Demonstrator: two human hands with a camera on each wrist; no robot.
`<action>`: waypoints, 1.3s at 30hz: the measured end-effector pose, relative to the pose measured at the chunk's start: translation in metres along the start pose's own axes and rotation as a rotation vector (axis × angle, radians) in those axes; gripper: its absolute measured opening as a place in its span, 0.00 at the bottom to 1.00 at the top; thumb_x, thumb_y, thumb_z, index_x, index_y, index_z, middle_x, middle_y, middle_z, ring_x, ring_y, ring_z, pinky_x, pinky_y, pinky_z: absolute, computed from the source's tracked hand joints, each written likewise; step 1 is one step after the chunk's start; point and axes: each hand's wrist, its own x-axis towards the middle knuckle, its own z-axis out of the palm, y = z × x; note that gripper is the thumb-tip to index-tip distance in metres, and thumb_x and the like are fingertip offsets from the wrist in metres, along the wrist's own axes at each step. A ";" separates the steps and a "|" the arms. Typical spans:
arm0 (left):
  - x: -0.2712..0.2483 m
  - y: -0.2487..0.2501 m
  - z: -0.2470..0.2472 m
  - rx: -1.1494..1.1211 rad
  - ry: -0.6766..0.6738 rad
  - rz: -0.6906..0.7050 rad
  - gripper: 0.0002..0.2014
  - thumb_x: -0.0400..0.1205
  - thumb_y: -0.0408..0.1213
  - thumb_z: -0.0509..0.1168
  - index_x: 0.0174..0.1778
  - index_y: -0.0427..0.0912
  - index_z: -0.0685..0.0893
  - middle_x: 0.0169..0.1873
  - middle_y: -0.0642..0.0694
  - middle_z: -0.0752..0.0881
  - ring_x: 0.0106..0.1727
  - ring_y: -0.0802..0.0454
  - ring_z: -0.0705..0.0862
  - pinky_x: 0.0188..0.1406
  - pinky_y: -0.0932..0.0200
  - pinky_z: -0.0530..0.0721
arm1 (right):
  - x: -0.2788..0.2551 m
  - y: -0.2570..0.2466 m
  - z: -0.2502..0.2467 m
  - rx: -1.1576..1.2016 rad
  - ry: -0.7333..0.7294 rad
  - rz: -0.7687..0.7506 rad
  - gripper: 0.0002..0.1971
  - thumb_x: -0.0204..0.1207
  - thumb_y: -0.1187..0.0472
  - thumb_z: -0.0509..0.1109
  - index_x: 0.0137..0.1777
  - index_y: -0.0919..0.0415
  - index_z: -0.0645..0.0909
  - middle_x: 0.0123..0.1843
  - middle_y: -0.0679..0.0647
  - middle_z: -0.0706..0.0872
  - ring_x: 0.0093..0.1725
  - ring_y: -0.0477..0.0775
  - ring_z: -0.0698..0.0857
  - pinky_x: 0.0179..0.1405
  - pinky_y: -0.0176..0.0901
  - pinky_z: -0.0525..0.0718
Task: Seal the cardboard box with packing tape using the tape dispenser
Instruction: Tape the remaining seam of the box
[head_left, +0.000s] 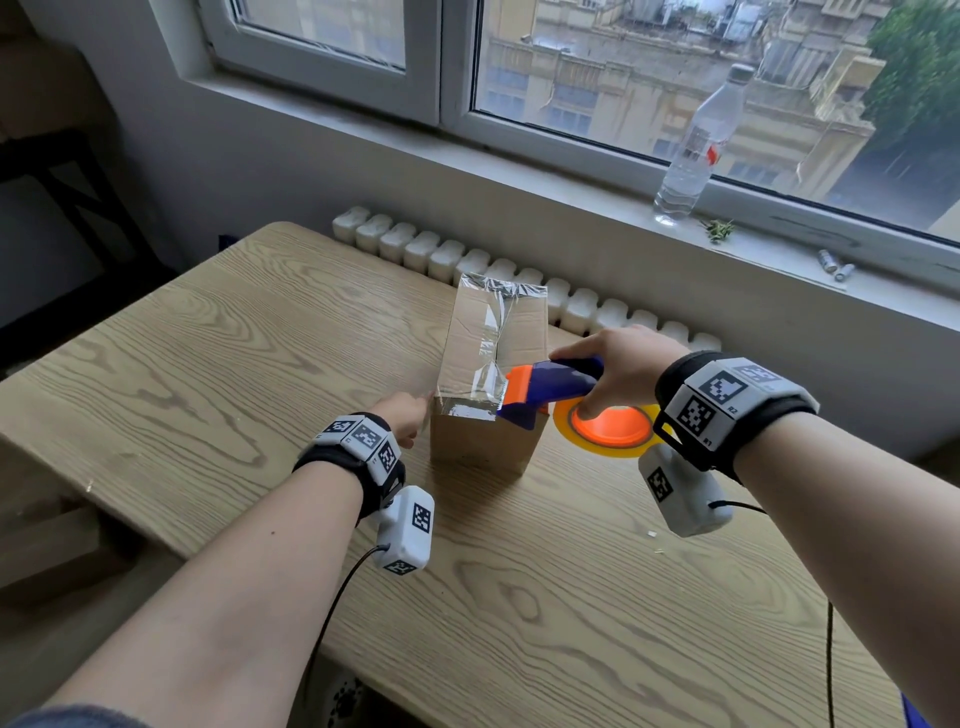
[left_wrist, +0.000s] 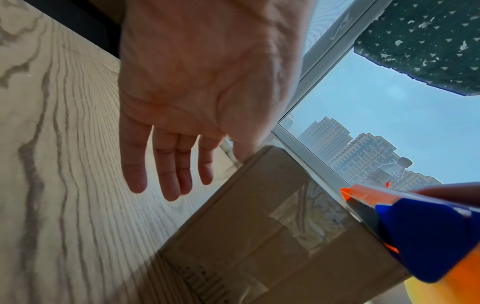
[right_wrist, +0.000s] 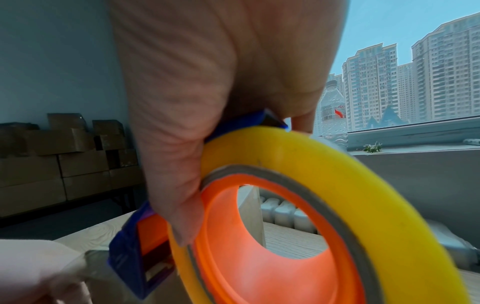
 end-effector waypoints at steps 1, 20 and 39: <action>0.001 -0.002 0.001 -0.006 0.004 -0.006 0.24 0.89 0.50 0.46 0.59 0.33 0.77 0.50 0.37 0.79 0.44 0.44 0.80 0.28 0.59 0.72 | 0.000 0.000 0.000 0.004 0.000 0.002 0.36 0.61 0.51 0.79 0.71 0.33 0.74 0.46 0.41 0.80 0.47 0.50 0.77 0.44 0.42 0.79; -0.032 0.025 -0.014 0.097 0.302 0.245 0.17 0.75 0.50 0.73 0.51 0.40 0.88 0.51 0.43 0.91 0.55 0.46 0.88 0.56 0.57 0.83 | -0.007 -0.005 0.007 0.019 0.023 0.003 0.35 0.62 0.53 0.79 0.71 0.36 0.75 0.45 0.42 0.80 0.46 0.50 0.78 0.43 0.41 0.76; -0.018 0.039 -0.008 0.198 0.167 0.135 0.25 0.74 0.57 0.70 0.51 0.35 0.85 0.52 0.39 0.89 0.54 0.42 0.88 0.58 0.48 0.86 | -0.002 0.016 0.011 0.082 0.012 -0.038 0.38 0.61 0.61 0.77 0.71 0.36 0.75 0.47 0.45 0.80 0.47 0.51 0.77 0.41 0.40 0.73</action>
